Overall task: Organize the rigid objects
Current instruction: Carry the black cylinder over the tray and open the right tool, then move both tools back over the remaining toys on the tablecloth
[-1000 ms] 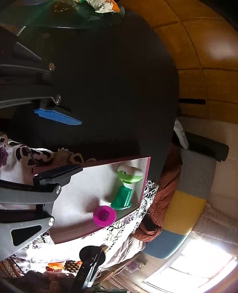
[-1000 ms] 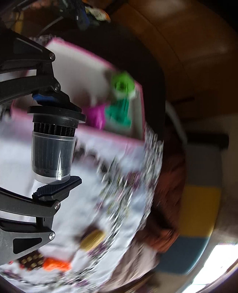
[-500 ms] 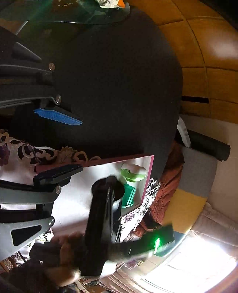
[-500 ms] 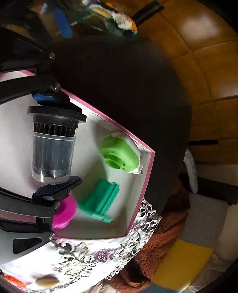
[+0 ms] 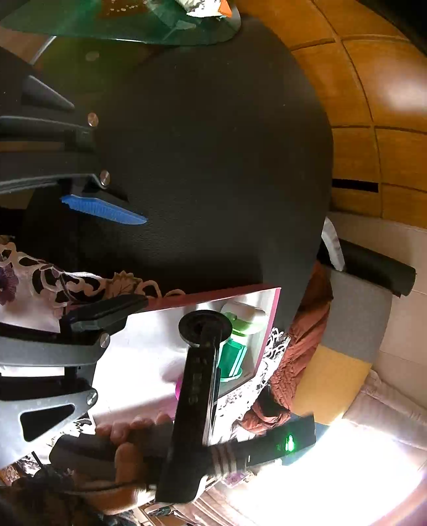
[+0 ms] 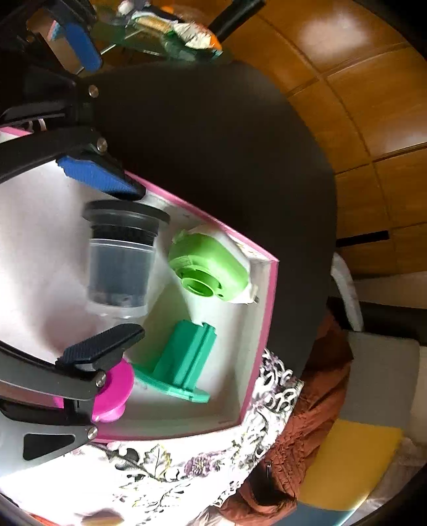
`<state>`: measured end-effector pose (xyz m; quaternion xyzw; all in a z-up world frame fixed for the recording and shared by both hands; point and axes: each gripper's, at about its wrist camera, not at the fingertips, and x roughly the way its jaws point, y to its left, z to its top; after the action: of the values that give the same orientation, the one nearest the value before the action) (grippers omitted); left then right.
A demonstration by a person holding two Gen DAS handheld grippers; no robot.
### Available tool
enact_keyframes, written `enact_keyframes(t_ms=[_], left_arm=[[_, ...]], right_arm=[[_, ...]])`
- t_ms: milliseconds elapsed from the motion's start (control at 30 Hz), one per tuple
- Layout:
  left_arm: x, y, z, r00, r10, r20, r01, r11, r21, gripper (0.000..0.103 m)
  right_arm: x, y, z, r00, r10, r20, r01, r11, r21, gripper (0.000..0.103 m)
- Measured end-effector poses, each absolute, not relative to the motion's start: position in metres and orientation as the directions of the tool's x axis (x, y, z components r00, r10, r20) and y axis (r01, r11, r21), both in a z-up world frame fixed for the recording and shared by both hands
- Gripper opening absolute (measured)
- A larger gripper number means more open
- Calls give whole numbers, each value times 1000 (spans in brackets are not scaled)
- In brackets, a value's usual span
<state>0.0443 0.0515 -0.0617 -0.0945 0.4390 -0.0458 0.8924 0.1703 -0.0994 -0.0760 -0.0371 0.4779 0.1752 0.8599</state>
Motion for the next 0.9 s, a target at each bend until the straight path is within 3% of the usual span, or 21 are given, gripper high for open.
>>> enact_keyframes(t_ms=[900], left_arm=[[33, 10, -44, 619, -169, -767, 96, 985, -140, 45]], right_arm=[[88, -226, -29, 647, 185, -739, -184, 979, 84, 87]])
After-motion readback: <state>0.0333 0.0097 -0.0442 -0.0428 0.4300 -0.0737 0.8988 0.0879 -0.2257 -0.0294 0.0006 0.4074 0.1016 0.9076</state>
